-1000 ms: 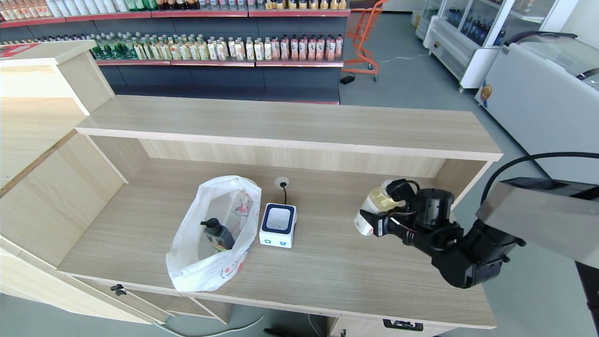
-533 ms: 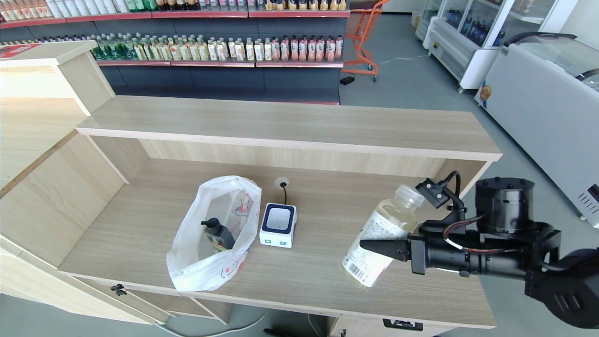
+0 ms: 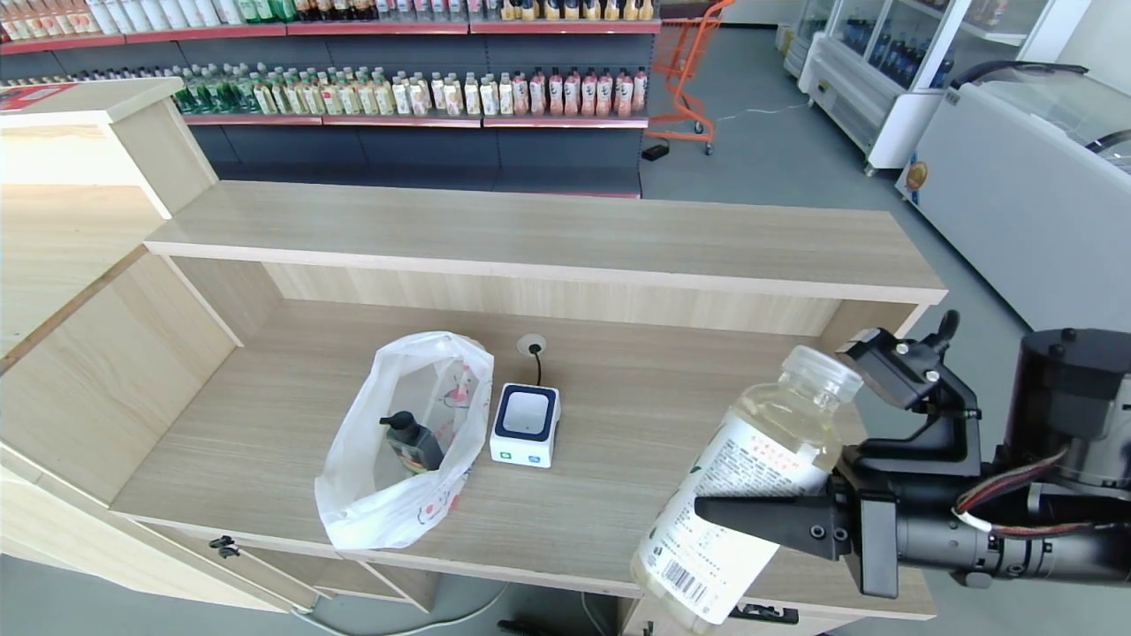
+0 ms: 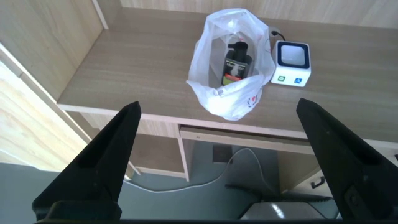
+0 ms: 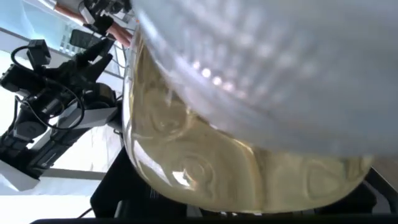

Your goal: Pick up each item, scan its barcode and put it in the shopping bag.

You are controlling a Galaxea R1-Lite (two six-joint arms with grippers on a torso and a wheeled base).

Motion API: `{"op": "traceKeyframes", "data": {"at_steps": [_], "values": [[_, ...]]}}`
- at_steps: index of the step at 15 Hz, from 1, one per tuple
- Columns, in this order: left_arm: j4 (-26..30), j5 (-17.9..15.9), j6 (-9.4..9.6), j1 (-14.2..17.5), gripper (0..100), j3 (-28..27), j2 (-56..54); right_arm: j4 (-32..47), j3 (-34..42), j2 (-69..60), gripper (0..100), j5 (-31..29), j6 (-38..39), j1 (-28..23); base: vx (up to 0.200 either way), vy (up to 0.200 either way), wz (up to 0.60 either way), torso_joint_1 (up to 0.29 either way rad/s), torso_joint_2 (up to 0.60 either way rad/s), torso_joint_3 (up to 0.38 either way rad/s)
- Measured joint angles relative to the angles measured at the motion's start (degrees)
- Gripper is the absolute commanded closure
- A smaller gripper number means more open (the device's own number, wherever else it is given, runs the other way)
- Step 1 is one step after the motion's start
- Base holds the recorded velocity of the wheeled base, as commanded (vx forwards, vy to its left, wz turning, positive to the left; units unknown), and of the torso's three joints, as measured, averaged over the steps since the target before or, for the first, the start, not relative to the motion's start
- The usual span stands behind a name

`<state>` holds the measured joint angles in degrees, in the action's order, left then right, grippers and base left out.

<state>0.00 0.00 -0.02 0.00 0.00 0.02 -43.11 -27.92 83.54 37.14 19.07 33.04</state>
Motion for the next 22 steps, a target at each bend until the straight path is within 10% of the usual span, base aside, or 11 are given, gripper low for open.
{"op": "traceKeyframes", "data": {"at_steps": [22], "values": [[0.0,0.0,-0.02,0.0,0,0.0,0.0,0.2,-7.4,5.9,100,-4.1,-2.3,4.6,0.0,0.0,0.0,0.0,0.0,0.0]]}}
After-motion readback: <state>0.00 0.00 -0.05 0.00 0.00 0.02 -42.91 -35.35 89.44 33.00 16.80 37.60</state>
